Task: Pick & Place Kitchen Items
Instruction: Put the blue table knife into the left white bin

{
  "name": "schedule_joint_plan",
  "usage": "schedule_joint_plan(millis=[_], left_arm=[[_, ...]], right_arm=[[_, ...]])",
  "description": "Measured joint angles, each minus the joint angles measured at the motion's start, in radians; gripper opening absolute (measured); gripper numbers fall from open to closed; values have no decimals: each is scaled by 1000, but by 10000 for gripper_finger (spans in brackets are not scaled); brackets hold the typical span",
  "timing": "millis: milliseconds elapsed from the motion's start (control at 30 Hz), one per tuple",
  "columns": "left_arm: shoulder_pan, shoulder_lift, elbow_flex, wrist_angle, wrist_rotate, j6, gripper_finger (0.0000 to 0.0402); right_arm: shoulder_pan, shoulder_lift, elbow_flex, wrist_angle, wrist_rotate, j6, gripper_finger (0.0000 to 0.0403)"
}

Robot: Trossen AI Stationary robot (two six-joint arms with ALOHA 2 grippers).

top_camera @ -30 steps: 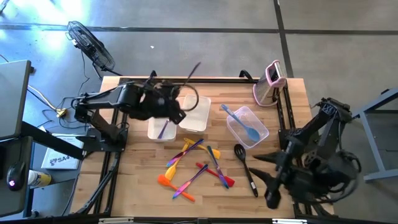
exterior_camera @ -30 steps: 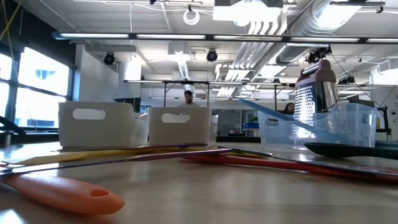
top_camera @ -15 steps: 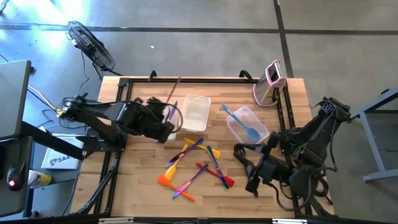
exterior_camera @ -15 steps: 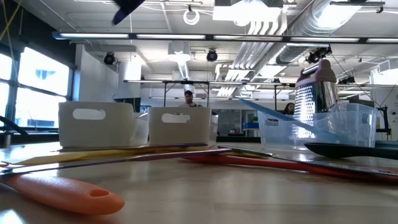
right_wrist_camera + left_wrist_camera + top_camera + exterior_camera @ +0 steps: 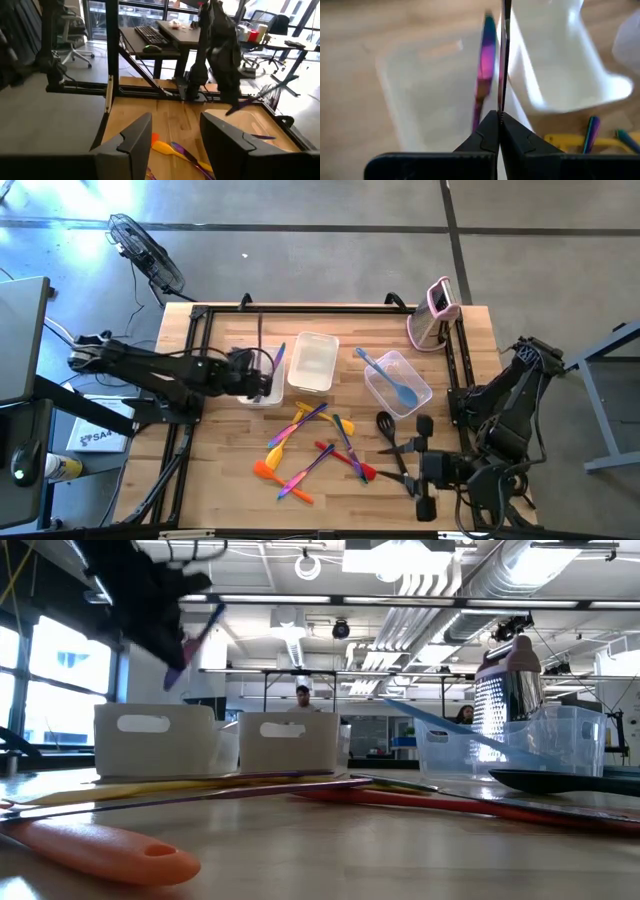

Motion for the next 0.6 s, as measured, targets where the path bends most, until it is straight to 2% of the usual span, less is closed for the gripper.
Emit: schedule_joint_plan(millis=[133,300,500,600], left_arm=[[7,39,-88,139,55,19,0],[7,63,-96,87,139,-8,0],[8,61,-96,32,146,-37,0],[7,61,-96,33,155,-36,0]], right_arm=[[0,20,0,0,1,3,160],[-4,44,0,-2,1,-3,160],[-4,65,1,-10,3,-29,160],[-3,67,1,-7,-29,-32,160]])
